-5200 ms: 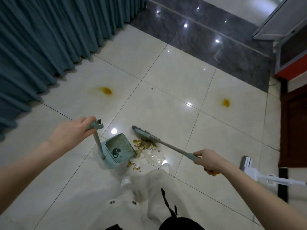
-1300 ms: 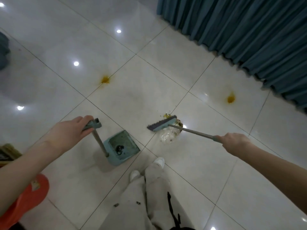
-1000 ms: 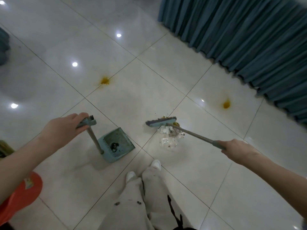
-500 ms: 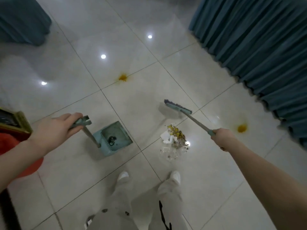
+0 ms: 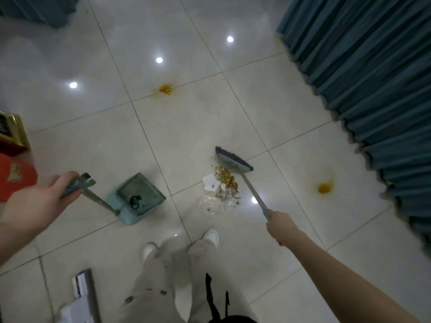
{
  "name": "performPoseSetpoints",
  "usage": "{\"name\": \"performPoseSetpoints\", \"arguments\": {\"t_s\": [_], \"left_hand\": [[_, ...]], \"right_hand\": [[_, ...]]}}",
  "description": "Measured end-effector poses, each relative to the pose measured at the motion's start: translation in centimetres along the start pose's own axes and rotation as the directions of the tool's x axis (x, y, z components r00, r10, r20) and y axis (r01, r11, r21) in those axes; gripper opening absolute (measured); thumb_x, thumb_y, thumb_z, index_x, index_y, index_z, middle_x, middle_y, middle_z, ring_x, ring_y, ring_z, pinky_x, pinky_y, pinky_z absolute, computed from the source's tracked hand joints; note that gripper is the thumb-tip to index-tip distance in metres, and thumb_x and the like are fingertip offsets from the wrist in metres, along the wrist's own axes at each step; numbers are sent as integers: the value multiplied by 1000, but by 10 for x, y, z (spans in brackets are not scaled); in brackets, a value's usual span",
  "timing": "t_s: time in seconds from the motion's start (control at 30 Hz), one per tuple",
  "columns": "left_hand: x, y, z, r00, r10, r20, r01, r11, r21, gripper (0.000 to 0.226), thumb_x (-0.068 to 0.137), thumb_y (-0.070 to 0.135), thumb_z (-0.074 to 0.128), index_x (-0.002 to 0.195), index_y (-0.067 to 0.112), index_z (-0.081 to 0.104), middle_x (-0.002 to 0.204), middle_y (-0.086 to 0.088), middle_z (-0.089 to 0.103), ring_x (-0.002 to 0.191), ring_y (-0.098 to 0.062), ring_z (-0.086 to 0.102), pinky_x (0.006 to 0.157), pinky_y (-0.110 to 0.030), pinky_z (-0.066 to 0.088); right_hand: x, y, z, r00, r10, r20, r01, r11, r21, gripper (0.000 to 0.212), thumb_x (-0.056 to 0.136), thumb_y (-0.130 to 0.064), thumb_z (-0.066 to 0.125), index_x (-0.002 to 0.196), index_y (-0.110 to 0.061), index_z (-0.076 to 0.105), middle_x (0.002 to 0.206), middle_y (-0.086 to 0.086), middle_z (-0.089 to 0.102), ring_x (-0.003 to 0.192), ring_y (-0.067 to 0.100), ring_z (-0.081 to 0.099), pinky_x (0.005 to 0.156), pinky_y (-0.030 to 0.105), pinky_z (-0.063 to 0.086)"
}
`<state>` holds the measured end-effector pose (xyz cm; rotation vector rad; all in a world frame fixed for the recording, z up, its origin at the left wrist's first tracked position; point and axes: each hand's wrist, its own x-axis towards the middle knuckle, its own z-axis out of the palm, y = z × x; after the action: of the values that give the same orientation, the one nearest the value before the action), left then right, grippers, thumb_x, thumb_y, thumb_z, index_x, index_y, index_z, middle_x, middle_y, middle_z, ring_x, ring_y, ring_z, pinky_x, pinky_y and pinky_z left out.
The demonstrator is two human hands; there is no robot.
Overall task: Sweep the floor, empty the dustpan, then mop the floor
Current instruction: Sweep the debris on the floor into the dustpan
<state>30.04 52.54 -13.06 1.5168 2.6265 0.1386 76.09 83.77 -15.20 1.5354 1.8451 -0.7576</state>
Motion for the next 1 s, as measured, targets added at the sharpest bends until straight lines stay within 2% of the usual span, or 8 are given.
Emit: {"name": "performPoseSetpoints", "arguments": {"t_s": [0.1, 0.23, 0.3, 0.47, 0.53, 0.6, 0.77, 1.0], "left_hand": [[-17, 29, -8, 999, 43, 5, -43, 998, 46, 39, 82, 32, 72, 113, 20, 51, 93, -10, 60, 58, -37, 60, 43, -42, 47], [-36, 70, -17, 990, 130, -52, -127, 990, 67, 32, 83, 27, 71, 108, 16, 54, 86, -14, 65, 50, -39, 61, 42, -35, 44], [-45, 83, -14, 985, 163, -64, -161, 987, 25, 35, 81, 24, 74, 107, 18, 51, 83, -15, 66, 50, -39, 62, 44, -35, 45], [-84, 98, 1, 992, 111, -58, -114, 992, -56, 41, 79, 27, 76, 107, 24, 46, 81, -11, 65, 52, -38, 62, 46, -36, 49], [-99, 101, 2, 988, 113, -109, -119, 992, -47, 37, 80, 28, 75, 105, 23, 48, 78, -10, 65, 49, -37, 62, 43, -31, 42], [-114, 105, 4, 986, 106, -131, -113, 992, -53, 33, 83, 34, 70, 106, 23, 48, 78, -9, 65, 50, -36, 62, 41, -34, 46], [-148, 116, 11, 988, 20, -156, -27, 999, -40, 36, 84, 52, 40, 106, 24, 48, 75, -5, 63, 51, -35, 62, 38, -34, 45], [-186, 145, 17, 966, -206, -158, 202, 979, -43, 36, 86, 52, 37, 107, 24, 48, 74, -5, 63, 49, -34, 61, 38, -33, 46]], "right_hand": [[-21, 12, 11, 996, -87, 17, 88, 991, -100, 36, 96, -6, 38, 129, -10, 50, 87, 9, 58, 73, 26, 64, 64, 40, 61], [-47, 23, 25, 991, -127, 28, 130, 975, -180, 37, 97, -9, 38, 132, -14, 50, 91, 4, 52, 77, 20, 58, 75, 35, 59], [-64, 24, 29, 991, -131, 38, 136, 968, -211, 37, 98, -10, 39, 132, -14, 50, 89, 3, 51, 74, 19, 58, 72, 32, 59], [-85, 29, 19, 992, -125, 27, 128, 977, -168, 30, 99, -17, 44, 127, -12, 56, 84, 7, 62, 50, 16, 57, 46, 25, 53], [-89, 26, 9, 987, -158, 11, 158, 977, -145, 27, 100, -21, 46, 121, -12, 60, 81, 8, 64, 48, 16, 56, 46, 26, 53], [-92, 22, 2, 983, -185, -7, 183, 974, -135, 26, 99, -21, 47, 120, -13, 61, 79, 8, 62, 48, 16, 55, 46, 25, 51], [-79, -9, -9, 965, -260, -45, 249, 954, -165, 30, 99, -20, 48, 127, -13, 56, 82, 9, 60, 55, 18, 57, 43, 24, 48], [-22, -76, -48, 906, -423, -29, 396, 867, -302, 31, 98, -19, 48, 127, -13, 57, 87, 11, 61, 58, 22, 59, 43, 26, 48]]}}
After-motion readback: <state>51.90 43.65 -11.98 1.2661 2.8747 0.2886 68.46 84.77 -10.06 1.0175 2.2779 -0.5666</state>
